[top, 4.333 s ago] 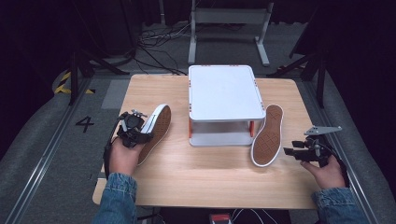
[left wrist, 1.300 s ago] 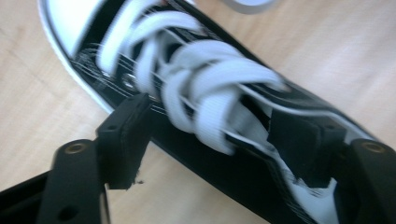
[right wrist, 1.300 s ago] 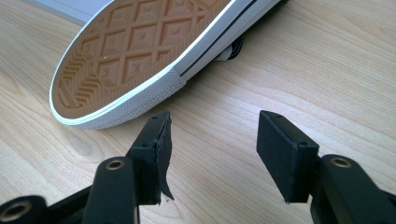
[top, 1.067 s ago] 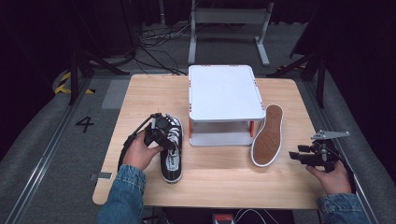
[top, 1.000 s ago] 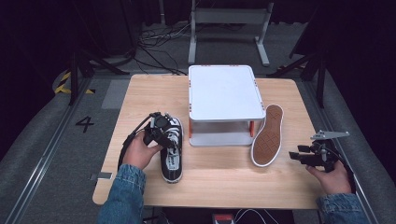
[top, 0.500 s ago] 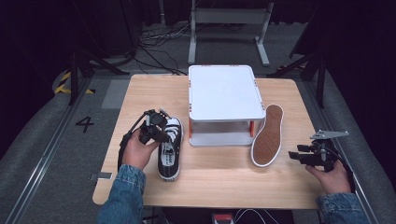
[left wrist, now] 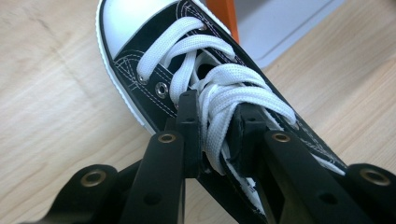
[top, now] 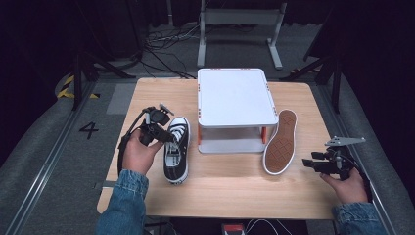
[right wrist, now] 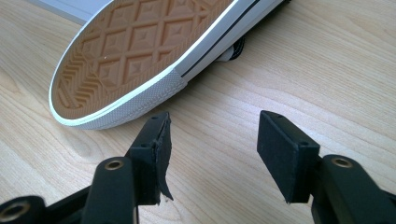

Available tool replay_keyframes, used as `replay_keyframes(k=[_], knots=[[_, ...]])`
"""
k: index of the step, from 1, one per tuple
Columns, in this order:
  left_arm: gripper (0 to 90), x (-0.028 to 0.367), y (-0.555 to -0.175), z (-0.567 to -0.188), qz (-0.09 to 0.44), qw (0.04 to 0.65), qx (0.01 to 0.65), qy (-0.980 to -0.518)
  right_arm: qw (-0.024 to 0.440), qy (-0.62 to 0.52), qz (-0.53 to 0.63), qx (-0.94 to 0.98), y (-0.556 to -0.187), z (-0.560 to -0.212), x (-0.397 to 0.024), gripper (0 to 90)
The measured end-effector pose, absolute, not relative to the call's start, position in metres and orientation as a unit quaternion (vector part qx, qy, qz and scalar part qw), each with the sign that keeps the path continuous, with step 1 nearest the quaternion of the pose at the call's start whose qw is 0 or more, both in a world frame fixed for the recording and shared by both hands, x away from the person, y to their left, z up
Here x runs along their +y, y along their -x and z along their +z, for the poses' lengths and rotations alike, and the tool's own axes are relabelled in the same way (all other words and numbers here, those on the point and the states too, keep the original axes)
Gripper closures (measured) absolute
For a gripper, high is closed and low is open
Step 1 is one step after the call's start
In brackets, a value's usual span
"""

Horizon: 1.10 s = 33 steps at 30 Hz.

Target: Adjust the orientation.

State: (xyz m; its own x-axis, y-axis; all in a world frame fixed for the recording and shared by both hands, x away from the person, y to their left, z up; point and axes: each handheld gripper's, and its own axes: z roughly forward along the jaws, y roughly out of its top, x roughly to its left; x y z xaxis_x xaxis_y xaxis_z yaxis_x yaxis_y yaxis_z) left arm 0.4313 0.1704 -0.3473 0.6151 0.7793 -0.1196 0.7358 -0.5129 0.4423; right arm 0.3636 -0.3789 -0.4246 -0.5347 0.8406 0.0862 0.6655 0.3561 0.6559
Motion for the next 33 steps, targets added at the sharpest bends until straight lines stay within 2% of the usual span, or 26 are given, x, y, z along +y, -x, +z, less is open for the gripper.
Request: replay_keyframes(k=[23,33], knots=[[77.1,0.168,-0.447,-0.253,0.111,0.259,0.434,-0.856,0.133,-0.466,0.326,0.811,-0.362,-0.425,-0.38,45.9],[77.0,0.148,-0.466,-0.219,0.133,0.275,0.425,-0.852,0.135,-0.467,0.328,0.81,-0.361,-0.425,-0.381,45.9]])
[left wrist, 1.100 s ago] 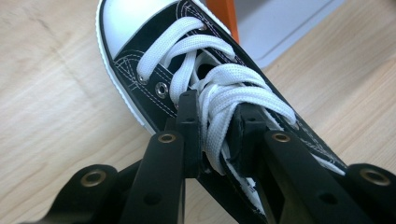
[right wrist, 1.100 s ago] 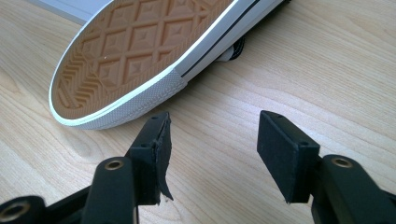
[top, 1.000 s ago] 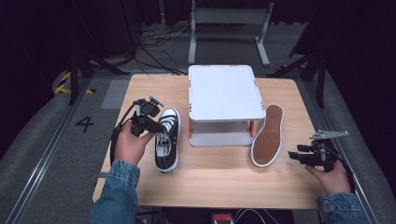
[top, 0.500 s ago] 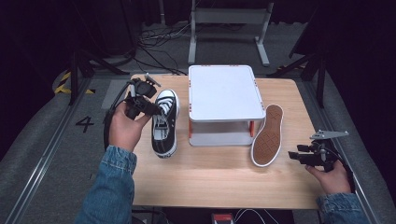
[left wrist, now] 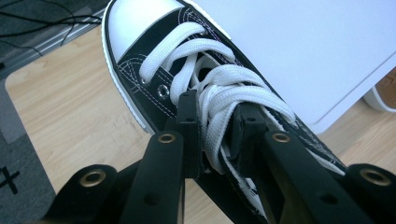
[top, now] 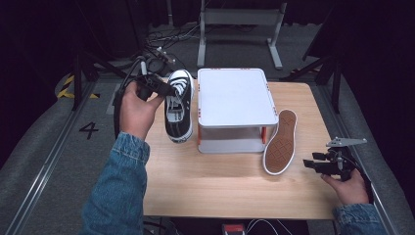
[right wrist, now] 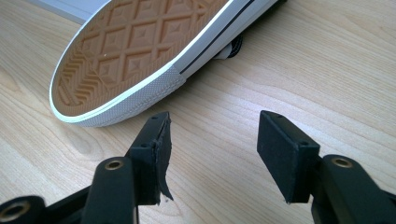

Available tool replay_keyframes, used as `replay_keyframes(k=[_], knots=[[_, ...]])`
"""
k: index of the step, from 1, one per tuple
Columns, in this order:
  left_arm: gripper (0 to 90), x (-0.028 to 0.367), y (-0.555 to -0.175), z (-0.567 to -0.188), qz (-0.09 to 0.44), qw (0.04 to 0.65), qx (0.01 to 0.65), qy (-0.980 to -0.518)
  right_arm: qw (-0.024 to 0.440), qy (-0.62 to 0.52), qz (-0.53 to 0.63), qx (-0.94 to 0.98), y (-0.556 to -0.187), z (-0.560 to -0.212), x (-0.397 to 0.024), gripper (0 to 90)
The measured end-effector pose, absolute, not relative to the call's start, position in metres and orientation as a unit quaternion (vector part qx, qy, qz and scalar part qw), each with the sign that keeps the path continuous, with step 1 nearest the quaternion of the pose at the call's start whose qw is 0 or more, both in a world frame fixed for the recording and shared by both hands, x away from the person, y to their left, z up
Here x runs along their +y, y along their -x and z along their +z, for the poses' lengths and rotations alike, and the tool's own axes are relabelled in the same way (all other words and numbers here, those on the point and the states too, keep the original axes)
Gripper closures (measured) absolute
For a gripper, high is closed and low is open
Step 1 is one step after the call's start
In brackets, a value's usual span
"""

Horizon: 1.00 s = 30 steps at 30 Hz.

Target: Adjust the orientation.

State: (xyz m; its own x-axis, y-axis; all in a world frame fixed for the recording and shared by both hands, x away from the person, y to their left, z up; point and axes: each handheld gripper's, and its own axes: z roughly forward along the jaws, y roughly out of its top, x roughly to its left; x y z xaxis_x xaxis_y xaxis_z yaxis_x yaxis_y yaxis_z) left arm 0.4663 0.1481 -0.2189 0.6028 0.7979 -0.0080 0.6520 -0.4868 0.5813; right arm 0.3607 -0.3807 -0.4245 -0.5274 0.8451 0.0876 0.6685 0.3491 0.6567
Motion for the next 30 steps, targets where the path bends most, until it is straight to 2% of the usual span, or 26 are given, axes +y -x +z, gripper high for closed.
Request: replay_keyframes(k=[13,30], knots=[[77.7,0.1,-0.496,-0.205,0.136,0.283,0.404,-0.859,0.135,-0.471,0.329,0.807,-0.356,-0.424,-0.386,45.9],[79.0,0.039,-0.532,-0.209,0.14,0.276,0.39,-0.867,0.135,-0.474,0.332,0.804,-0.353,-0.425,-0.391,45.9]])
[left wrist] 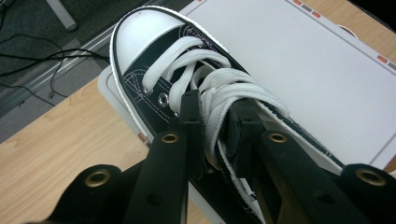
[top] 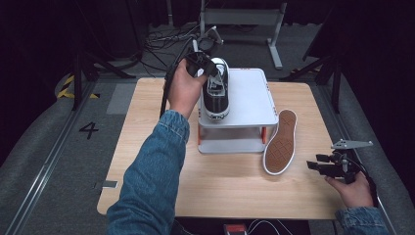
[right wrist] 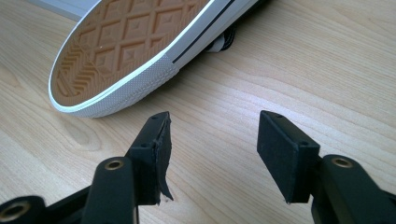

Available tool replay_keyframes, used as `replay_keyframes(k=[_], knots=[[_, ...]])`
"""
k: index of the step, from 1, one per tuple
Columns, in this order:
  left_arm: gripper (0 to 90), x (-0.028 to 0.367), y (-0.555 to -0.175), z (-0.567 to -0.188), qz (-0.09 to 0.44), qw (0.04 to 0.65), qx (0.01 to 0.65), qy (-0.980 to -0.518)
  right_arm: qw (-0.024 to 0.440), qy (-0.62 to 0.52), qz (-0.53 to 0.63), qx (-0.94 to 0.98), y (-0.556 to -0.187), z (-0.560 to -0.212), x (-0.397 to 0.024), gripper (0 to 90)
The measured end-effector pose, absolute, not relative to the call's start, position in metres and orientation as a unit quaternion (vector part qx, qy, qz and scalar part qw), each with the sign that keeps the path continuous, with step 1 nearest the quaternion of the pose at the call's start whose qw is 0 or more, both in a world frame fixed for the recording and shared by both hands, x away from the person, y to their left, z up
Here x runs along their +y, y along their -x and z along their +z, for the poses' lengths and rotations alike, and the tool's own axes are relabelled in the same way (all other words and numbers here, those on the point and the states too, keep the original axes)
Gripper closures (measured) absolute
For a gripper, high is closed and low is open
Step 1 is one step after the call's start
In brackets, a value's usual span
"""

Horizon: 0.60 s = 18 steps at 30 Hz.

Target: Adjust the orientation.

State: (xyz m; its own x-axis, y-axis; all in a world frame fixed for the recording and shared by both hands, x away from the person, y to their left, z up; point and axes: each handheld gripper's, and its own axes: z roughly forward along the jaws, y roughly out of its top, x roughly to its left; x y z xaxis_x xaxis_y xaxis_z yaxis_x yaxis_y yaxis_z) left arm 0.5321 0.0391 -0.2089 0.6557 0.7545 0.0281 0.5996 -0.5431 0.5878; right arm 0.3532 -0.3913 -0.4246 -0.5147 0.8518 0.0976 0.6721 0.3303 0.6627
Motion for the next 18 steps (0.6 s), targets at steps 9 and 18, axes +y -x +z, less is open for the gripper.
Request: replay_keyframes(k=[9,18], knots=[[79.1,0.02,-0.542,-0.218,0.162,0.255,0.391,-0.869,0.134,-0.474,0.336,0.803,-0.353,-0.424,-0.393,45.9],[79.3,0.016,-0.545,-0.223,0.184,0.239,0.393,-0.868,0.131,-0.478,0.335,0.801,-0.353,-0.424,-0.394,45.9]])
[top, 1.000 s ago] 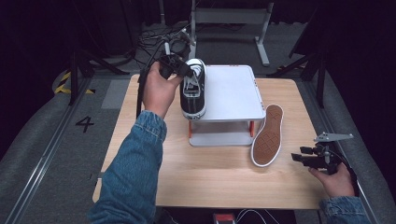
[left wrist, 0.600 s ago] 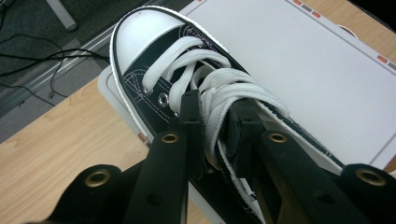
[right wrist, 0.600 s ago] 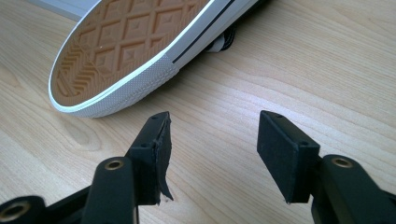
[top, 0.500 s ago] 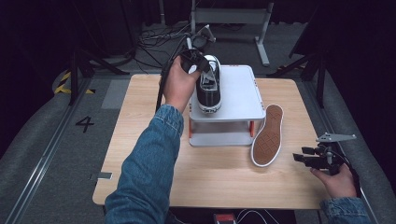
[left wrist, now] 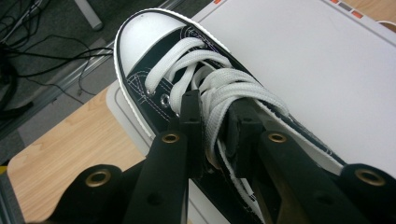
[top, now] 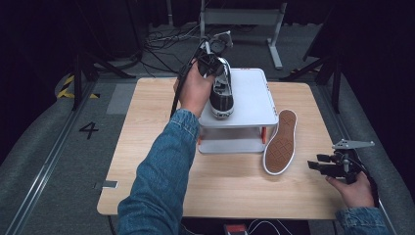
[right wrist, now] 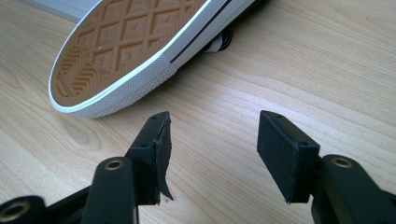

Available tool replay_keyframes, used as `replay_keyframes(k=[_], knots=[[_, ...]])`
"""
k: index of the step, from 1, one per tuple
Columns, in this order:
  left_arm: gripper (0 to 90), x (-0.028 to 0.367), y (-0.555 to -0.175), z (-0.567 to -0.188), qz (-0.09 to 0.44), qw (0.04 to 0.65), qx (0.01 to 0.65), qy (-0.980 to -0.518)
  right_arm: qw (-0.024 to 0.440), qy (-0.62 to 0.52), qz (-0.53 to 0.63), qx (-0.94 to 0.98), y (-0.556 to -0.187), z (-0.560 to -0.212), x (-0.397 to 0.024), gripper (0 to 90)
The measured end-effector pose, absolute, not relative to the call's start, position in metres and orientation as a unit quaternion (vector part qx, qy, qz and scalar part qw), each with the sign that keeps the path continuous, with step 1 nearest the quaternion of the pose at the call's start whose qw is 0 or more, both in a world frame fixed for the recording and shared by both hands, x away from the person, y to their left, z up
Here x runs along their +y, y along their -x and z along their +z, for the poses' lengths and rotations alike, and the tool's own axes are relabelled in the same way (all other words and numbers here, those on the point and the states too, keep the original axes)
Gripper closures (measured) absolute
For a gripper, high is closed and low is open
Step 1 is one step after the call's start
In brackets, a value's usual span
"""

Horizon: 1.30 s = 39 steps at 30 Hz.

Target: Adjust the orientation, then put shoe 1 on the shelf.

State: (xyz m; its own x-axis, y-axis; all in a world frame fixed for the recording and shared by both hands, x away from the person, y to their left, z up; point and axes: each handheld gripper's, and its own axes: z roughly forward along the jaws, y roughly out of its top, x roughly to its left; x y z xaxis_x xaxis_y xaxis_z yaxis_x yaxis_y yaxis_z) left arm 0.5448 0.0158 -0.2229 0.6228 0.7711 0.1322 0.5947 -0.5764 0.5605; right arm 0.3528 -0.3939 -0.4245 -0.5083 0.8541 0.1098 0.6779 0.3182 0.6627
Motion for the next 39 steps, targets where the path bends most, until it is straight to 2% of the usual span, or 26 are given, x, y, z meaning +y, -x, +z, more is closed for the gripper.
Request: replay_keyframes(k=[9,12,15,16,20,27,31,39], knots=[[76.9,0.013,-0.549,-0.235,0.146,0.248,0.381,-0.879,0.129,-0.476,0.335,0.803,-0.353,-0.425,-0.393,45.9],[69.0,0.017,-0.548,-0.233,0.137,0.254,0.378,-0.88,0.13,-0.474,0.334,0.804,-0.354,-0.426,-0.392,45.9],[56.3,0.024,-0.546,-0.228,0.127,0.272,0.38,-0.875,0.128,-0.474,0.333,0.805,-0.354,-0.426,-0.391,45.8],[53.0,0.031,-0.542,-0.222,0.117,0.298,0.374,-0.87,0.128,-0.473,0.332,0.806,-0.354,-0.426,-0.39,45.8],[46.4,0.04,-0.533,-0.214,0.105,0.317,0.36,-0.871,0.129,-0.474,0.332,0.806,-0.354,-0.425,-0.389,45.8],[44.9,0.069,-0.503,-0.206,0.082,0.333,0.289,-0.894,0.132,-0.47,0.334,0.806,-0.356,-0.422,-0.388,45.4],[44.9,0.096,-0.478,-0.206,0.054,0.362,0.248,-0.897,0.132,-0.463,0.337,0.809,-0.357,-0.417,-0.385,45.1],[44.3,0.134,-0.432,-0.23,0.048,0.377,0.233,-0.895,0.133,-0.452,0.34,0.814,-0.362,-0.405,-0.378,45.2]])
